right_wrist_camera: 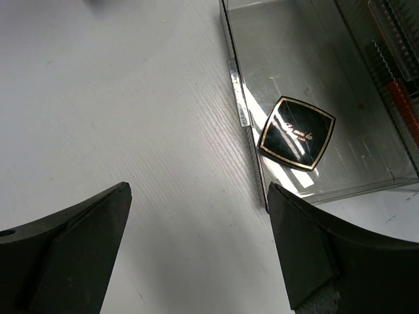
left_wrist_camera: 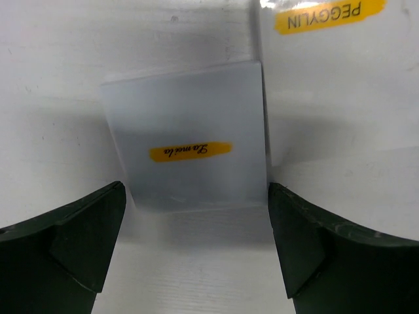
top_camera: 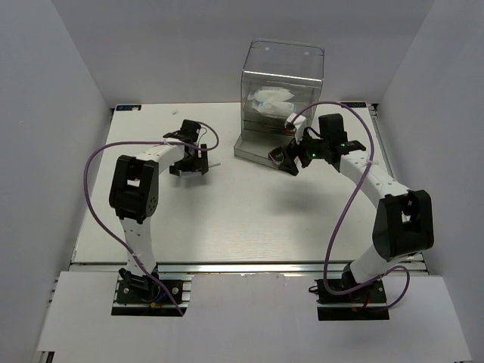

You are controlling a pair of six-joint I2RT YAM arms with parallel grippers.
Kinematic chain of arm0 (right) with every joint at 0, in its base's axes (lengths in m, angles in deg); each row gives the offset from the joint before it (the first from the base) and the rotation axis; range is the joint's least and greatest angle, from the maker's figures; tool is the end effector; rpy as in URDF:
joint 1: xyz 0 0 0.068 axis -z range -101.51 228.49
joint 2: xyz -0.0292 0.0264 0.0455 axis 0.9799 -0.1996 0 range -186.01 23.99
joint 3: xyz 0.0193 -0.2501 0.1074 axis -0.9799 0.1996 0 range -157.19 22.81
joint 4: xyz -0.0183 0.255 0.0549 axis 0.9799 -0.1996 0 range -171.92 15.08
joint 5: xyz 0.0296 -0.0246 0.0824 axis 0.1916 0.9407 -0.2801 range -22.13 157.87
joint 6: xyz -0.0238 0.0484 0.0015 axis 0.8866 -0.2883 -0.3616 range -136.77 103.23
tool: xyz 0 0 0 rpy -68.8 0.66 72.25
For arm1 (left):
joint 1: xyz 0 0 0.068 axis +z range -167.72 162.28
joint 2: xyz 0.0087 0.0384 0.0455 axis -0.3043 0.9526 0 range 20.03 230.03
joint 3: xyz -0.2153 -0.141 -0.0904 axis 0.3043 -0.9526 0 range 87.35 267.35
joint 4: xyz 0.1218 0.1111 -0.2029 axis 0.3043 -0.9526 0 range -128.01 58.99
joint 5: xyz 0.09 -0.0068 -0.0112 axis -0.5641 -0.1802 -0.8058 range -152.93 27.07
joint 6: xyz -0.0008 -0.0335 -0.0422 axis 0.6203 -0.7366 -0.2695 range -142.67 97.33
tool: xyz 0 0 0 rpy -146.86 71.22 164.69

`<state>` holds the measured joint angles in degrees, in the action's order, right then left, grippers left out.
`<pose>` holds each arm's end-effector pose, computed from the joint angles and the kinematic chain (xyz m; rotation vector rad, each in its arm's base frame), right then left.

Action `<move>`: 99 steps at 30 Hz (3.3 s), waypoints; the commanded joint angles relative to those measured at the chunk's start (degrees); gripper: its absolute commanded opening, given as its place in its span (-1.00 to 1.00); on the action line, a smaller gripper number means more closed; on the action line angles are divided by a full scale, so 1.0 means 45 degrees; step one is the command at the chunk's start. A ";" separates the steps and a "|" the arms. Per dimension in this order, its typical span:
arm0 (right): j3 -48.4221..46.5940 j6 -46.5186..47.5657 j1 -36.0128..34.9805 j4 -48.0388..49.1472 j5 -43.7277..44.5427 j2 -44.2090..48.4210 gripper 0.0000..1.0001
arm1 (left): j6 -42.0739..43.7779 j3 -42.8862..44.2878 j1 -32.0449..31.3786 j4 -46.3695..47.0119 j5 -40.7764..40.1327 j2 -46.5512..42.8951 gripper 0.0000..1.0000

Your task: Organize the makeup

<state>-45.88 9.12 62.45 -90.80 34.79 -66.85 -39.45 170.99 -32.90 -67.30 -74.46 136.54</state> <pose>0.3361 0.1168 0.2767 -1.0548 1.8874 0.5436 0.4023 -0.1018 0.1654 -0.0889 2.7342 0.1270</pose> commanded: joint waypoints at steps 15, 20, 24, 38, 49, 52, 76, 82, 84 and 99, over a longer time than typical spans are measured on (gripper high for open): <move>0.0205 -0.0324 0.0125 0.0521 -0.0246 0.0540 0.79 | -0.0568 0.0517 -0.0064 0.0115 -0.1695 0.0674 0.63; 0.0224 -0.0324 0.0203 0.0482 -0.0266 0.0598 0.79 | -0.1017 -0.0382 -0.0025 0.0428 -0.1949 0.0009 0.11; 0.0244 -0.0362 0.0242 0.0462 -0.0247 0.0657 0.79 | -0.1447 -0.1025 -0.0045 0.0662 -0.1639 -0.0947 -0.15; -0.0048 -0.0674 0.1120 0.0130 -0.0656 0.1087 0.79 | -0.3284 -0.2063 -0.1527 0.2847 0.1407 -0.5090 -0.72; -0.0245 -0.1534 0.2097 0.0618 -0.0833 0.1380 0.79 | -0.3284 0.1021 -0.3619 0.4178 0.2015 -0.2692 -0.71; -0.0108 -0.1651 0.2234 0.0716 -0.0852 0.1574 0.79 | -0.3245 0.2076 -0.3794 0.4392 0.2230 -0.1794 -0.70; 0.0986 -0.2023 0.2860 0.1283 -0.0988 0.2103 0.79 | -0.2327 0.5340 -0.4674 0.5350 0.1293 0.2449 0.24; 0.0986 -0.1555 0.2860 0.0814 -0.1476 0.1830 0.79 | -0.2288 0.5379 -0.4674 0.5428 0.1234 0.2566 0.57; 0.0928 -0.1321 0.2821 0.0561 -0.1691 0.1771 0.79 | -0.2288 0.5437 -0.4674 0.5448 0.1253 0.2547 0.74; -0.0496 0.0223 0.0773 -0.0924 -0.1362 0.0620 0.79 | -0.2366 0.5303 -0.4537 0.4494 0.0650 0.0890 0.97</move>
<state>-43.95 7.26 70.00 -94.32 27.49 -63.51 -50.31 193.69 -53.81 -44.92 -69.10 148.95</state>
